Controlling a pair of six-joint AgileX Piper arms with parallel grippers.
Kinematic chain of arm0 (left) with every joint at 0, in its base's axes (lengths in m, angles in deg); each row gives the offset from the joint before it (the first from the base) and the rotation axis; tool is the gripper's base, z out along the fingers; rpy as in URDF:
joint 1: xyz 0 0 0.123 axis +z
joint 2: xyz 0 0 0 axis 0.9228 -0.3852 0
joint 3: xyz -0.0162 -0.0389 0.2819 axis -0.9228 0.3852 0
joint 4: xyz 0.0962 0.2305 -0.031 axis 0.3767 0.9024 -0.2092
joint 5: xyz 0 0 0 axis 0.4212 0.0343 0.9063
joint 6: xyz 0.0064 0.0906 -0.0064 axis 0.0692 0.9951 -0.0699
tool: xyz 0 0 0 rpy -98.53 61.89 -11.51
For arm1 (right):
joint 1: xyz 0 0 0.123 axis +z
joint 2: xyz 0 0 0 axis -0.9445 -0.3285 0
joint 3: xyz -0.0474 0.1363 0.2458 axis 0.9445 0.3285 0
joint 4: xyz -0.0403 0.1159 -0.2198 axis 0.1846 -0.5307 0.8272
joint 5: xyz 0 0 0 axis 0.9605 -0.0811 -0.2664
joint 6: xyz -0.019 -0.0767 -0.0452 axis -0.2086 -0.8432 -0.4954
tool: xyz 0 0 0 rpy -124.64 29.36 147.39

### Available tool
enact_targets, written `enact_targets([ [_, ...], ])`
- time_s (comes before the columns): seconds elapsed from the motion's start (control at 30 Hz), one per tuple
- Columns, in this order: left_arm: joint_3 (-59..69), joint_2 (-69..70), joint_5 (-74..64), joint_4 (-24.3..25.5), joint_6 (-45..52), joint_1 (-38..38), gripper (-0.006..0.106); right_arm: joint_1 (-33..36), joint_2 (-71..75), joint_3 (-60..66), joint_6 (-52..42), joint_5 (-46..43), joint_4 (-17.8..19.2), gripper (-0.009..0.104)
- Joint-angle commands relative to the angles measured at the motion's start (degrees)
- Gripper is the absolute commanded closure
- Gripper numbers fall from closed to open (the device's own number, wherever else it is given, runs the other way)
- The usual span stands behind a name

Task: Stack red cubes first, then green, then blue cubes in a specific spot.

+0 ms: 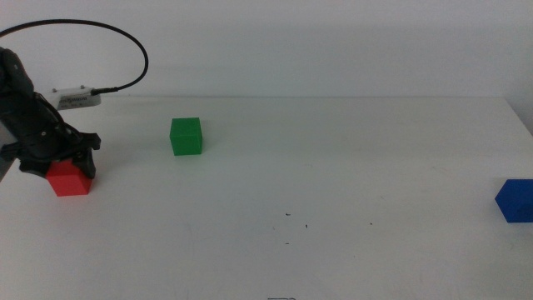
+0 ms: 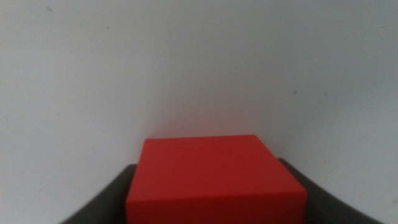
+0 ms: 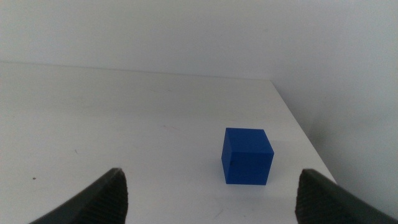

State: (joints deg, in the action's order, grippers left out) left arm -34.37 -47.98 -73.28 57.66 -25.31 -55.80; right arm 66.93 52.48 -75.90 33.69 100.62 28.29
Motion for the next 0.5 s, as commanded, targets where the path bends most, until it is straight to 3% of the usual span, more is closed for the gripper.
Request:
enact_targets([
  [0.0, -1.7, 3.5, 0.8, -0.9, -0.3, -0.2, 0.047, -0.4, 0.9, -0.5, -0.2, -4.2, 0.7, 0.003],
  [0.27, -1.5, 5.1, -0.9, -1.4, -1.9, -0.2, 0.102, -0.4, 0.9, -0.5, -0.2, -4.2, 0.7, 0.003],
  [0.47, 6.0, 14.2, 1.8, -2.3, -3.5, -0.6, 0.102, -0.4, 0.9, -0.5, -0.2, -4.2, 0.7, 0.003],
])
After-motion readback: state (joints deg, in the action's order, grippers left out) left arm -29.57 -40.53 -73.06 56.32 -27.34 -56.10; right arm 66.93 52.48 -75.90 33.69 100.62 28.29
